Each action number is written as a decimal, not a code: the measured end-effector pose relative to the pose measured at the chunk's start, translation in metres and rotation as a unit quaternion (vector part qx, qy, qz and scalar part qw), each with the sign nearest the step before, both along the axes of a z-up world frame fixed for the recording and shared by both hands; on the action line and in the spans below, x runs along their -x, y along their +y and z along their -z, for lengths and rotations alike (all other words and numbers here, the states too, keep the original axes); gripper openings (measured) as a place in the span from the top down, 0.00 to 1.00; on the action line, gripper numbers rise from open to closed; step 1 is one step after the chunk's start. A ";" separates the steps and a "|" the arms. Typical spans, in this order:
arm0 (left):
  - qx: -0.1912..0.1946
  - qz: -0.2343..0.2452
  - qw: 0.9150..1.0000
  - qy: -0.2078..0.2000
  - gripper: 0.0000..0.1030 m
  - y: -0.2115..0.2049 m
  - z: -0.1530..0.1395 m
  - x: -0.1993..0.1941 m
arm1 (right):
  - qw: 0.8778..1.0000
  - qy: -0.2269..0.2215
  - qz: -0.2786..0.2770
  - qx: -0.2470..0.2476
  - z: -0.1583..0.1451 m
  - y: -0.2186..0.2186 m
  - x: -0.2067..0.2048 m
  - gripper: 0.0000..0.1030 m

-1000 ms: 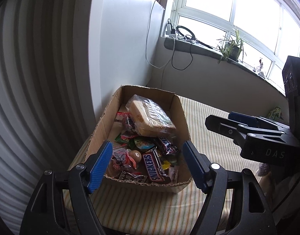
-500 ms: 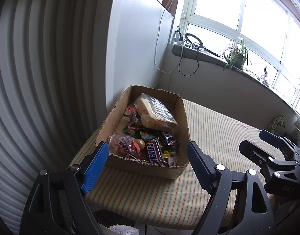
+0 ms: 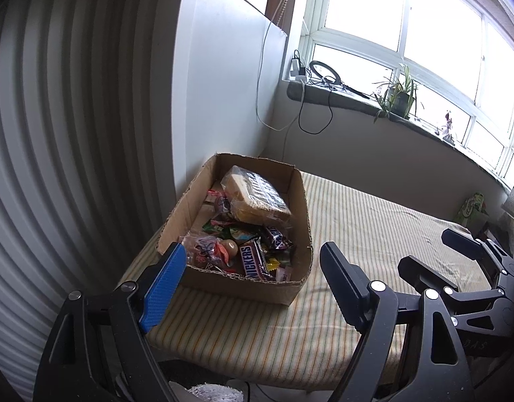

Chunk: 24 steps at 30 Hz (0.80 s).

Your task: Organize snacks

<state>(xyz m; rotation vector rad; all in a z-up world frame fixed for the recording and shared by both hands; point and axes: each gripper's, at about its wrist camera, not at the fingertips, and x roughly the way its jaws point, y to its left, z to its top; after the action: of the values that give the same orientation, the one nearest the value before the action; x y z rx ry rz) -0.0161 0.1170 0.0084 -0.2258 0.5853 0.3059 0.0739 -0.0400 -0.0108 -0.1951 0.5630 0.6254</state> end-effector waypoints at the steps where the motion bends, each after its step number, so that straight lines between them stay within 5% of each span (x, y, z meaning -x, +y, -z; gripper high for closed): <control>1: 0.000 -0.001 1.000 0.000 0.20 -0.001 0.000 0.000 | 1.000 0.001 0.001 -0.001 0.000 0.000 -0.001 0.01; 24: -0.009 -0.004 1.000 0.004 0.20 -0.005 0.002 0.000 | 1.000 0.006 0.010 -0.004 0.005 -0.003 -0.001 0.01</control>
<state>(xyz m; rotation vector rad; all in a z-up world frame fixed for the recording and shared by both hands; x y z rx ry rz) -0.0162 0.1121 0.0065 -0.2094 0.5894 0.3194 0.0750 -0.0427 -0.0155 -0.1790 0.5742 0.6099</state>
